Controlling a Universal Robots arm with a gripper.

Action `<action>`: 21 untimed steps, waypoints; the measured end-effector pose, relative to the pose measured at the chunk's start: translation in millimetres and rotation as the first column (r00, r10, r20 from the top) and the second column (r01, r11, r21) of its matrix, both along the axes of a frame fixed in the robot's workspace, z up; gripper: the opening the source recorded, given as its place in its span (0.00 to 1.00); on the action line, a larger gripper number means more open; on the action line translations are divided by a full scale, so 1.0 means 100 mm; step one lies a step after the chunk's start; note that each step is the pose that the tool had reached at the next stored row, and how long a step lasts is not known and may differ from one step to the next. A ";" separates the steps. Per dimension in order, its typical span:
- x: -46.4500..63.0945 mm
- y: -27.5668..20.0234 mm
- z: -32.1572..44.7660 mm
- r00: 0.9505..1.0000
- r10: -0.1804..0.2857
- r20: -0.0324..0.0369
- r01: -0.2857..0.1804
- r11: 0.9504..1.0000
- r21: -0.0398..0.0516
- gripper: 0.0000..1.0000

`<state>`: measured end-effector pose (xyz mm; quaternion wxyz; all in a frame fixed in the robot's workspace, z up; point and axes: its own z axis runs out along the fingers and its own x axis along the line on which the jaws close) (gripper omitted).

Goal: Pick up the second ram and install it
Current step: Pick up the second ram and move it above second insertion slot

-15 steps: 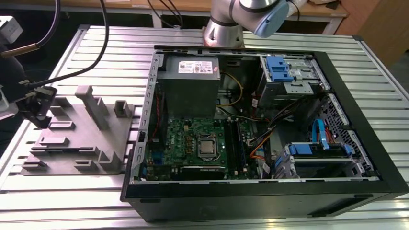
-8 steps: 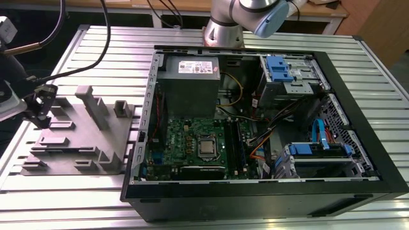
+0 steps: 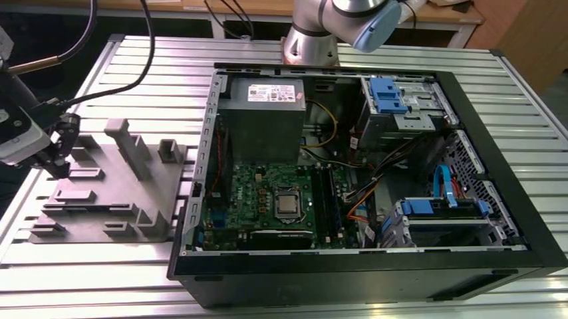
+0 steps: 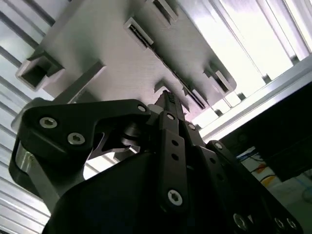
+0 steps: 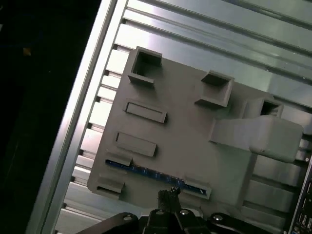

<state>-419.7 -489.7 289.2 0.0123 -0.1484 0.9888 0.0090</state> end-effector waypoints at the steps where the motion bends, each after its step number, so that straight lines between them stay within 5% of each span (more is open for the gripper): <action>1: 0.00 0.000 -0.002 1.000 0.018 0.000 -0.018 1.000 0.000 0.07; 6: 0.00 0.000 -0.014 0.994 0.109 0.000 -0.109 0.994 0.000 0.07; 11: 0.00 0.000 -0.030 0.980 0.199 0.000 -0.199 0.980 0.000 0.07; 15: 0.00 0.000 -0.043 0.963 0.269 0.000 -0.269 0.963 0.000 0.07; 21: 0.00 0.000 -0.063 0.928 0.373 0.000 -0.373 0.928 0.000 0.07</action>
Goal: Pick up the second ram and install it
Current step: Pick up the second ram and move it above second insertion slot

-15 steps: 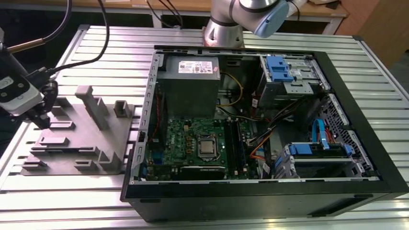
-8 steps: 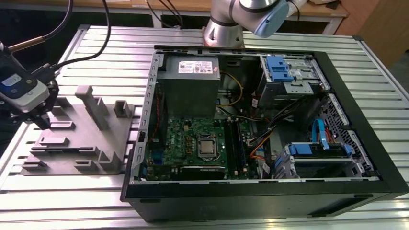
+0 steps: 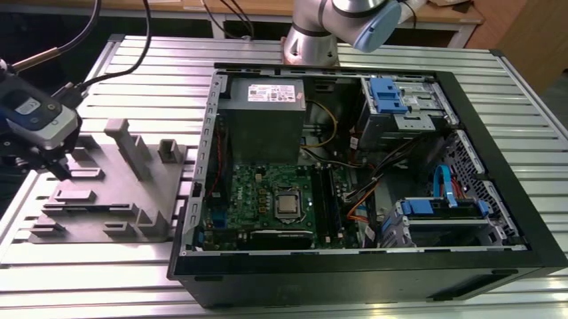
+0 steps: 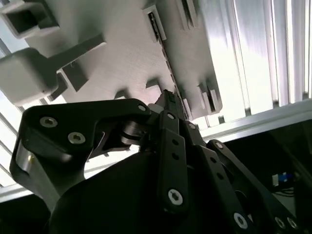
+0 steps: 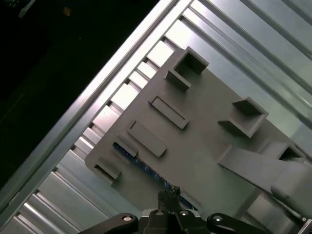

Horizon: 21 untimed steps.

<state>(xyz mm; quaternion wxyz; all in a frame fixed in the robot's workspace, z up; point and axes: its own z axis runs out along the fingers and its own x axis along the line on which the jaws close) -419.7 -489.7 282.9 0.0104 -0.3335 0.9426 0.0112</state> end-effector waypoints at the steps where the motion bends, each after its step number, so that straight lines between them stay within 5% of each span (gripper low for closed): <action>1: 0.00 0.000 -0.003 1.000 0.018 0.000 -0.018 1.000 0.000 0.07; 6: 0.00 0.000 -0.020 0.994 0.109 0.000 -0.109 0.994 0.000 0.07; 11: 0.00 0.000 -0.038 0.980 0.199 0.000 -0.199 0.980 0.000 0.07; 15: 0.00 0.000 -0.051 0.963 0.269 0.000 -0.269 0.963 0.000 0.07; 21: 0.00 0.000 -0.072 0.928 0.373 0.000 -0.373 0.928 0.000 0.07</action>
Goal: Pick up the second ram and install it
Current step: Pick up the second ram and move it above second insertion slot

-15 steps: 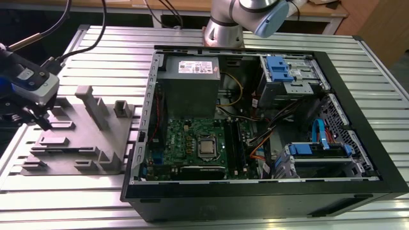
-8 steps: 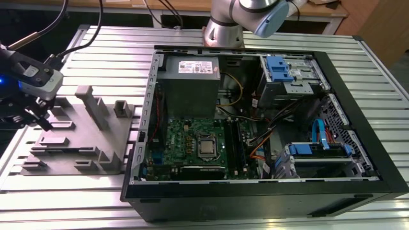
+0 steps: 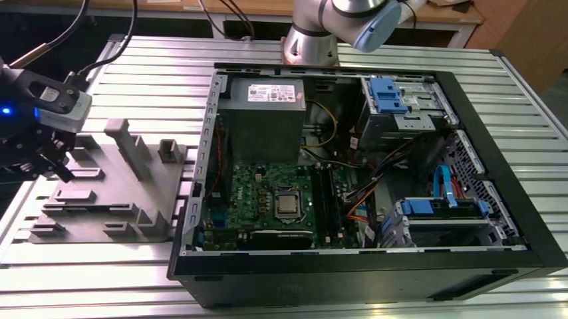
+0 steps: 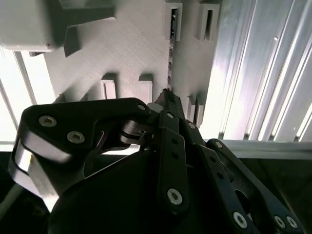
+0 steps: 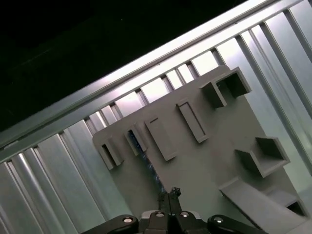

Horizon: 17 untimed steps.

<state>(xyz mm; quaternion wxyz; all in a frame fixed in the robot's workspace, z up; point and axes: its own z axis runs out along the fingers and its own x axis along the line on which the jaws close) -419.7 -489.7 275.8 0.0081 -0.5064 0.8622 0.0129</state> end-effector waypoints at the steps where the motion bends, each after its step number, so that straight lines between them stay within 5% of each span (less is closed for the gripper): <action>1: 0.00 0.000 -0.004 1.000 0.018 0.000 -0.018 1.000 0.000 0.07; 5: 0.00 0.000 -0.017 0.996 0.091 0.000 -0.091 0.996 0.000 0.07; 9: 0.00 0.000 -0.031 0.987 0.163 0.000 -0.163 0.987 0.000 0.07; 13: 0.00 0.000 -0.045 0.972 0.235 0.000 -0.235 0.972 0.000 0.07; 17: 0.00 0.000 -0.059 0.952 0.305 0.000 -0.305 0.952 0.000 0.07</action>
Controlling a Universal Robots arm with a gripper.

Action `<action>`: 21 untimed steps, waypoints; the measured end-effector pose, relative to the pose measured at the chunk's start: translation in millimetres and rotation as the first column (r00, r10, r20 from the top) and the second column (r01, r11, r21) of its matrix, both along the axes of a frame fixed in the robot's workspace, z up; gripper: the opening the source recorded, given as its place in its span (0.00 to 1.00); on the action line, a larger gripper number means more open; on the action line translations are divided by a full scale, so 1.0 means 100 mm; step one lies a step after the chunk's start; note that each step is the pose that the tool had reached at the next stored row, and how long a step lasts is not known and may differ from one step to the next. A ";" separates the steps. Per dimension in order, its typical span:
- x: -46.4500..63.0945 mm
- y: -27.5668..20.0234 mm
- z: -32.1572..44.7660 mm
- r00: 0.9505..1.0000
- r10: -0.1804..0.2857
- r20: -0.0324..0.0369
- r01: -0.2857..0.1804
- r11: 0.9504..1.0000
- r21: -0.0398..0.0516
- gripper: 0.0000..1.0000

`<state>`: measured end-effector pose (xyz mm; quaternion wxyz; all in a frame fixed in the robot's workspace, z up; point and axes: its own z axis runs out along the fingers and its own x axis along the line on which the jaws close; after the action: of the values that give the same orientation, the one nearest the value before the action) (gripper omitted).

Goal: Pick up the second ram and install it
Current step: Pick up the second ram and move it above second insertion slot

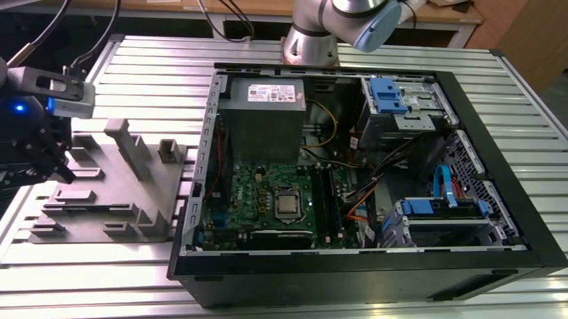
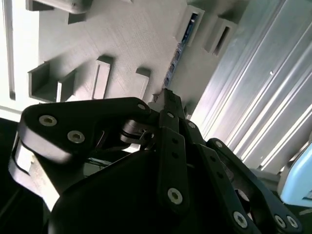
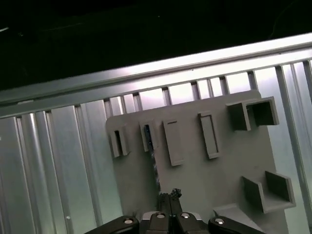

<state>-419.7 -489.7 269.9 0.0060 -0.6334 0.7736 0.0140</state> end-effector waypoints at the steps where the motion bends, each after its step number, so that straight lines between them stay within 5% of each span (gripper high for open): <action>1: 0.00 0.000 -0.004 1.000 0.018 0.000 -0.018 1.000 0.000 0.07; 5: 0.00 0.000 -0.018 0.996 0.090 0.000 -0.090 0.996 0.000 0.07; 10: 0.00 0.000 -0.038 0.985 0.175 0.000 -0.175 0.985 0.000 0.07; 21: -0.02 -0.009 -0.067 0.983 0.182 0.000 -0.182 0.983 -0.002 0.07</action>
<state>-421.4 -490.6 263.1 0.0041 -0.7013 0.7127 0.0140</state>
